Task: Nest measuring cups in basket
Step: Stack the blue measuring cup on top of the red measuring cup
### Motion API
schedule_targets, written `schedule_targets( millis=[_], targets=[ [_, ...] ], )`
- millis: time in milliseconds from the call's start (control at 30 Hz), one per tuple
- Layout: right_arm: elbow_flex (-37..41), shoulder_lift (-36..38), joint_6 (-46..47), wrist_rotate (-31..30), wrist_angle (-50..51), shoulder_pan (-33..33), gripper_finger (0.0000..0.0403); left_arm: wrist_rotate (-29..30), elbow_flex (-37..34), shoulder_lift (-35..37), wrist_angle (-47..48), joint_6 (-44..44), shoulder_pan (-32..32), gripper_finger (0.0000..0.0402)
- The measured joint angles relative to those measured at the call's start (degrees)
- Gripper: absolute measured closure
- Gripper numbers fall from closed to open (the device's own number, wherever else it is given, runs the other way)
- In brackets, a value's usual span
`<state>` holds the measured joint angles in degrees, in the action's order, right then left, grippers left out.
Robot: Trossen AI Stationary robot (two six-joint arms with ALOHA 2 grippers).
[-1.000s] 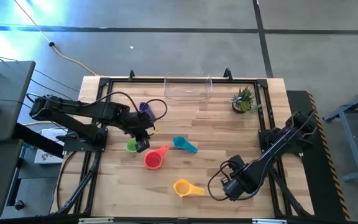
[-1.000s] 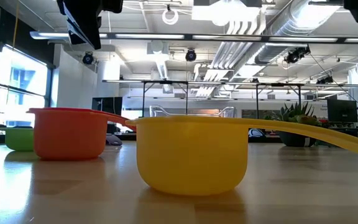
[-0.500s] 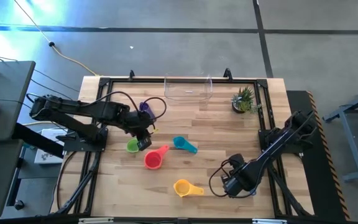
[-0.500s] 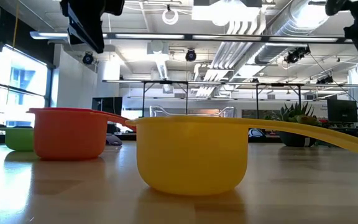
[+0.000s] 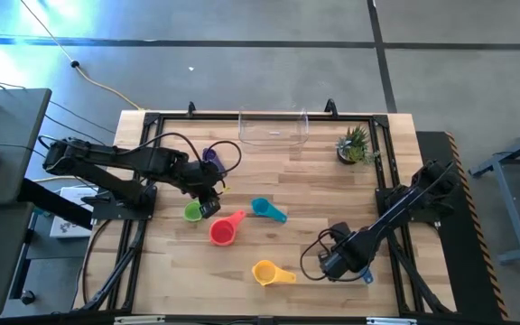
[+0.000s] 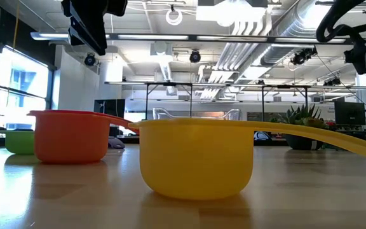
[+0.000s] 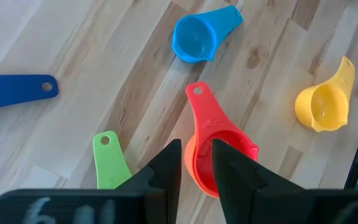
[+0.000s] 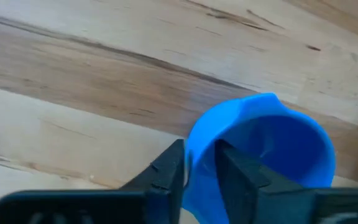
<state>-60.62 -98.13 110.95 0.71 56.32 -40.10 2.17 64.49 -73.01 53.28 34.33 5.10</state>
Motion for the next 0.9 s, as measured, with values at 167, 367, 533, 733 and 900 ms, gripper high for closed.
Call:
schedule_targets(
  millis=[167, 367, 533, 733, 900],
  targets=[
    [0.0, 0.0, -1.8, 0.0, -0.1, 0.0, 0.0394, 0.0, 0.0, 0.0, 0.0, 0.0, 0.0, 0.0323],
    [-0.1, 0.0, -6.0, 0.0, -0.5, 0.4, 0.0398, 0.0, 0.0, 0.0, 0.0, 0.0, 0.0, 0.0321],
    [-0.4, 0.0, -12.3, -0.3, -1.2, 2.4, 0.0400, 0.0, 0.0, 0.0, 0.0, 0.1, 0.0, 0.0321],
    [-5.0, 0.0, -21.9, -6.1, -1.2, 6.1, 0.0401, 0.0, 0.0, 0.0, -0.8, 1.4, 0.0, 0.0322],
    [-9.0, 0.0, -32.1, -10.8, -1.1, 9.9, 0.0402, 0.0, 0.0, -0.1, -0.9, 2.1, 0.0, 0.0323]
  ],
)
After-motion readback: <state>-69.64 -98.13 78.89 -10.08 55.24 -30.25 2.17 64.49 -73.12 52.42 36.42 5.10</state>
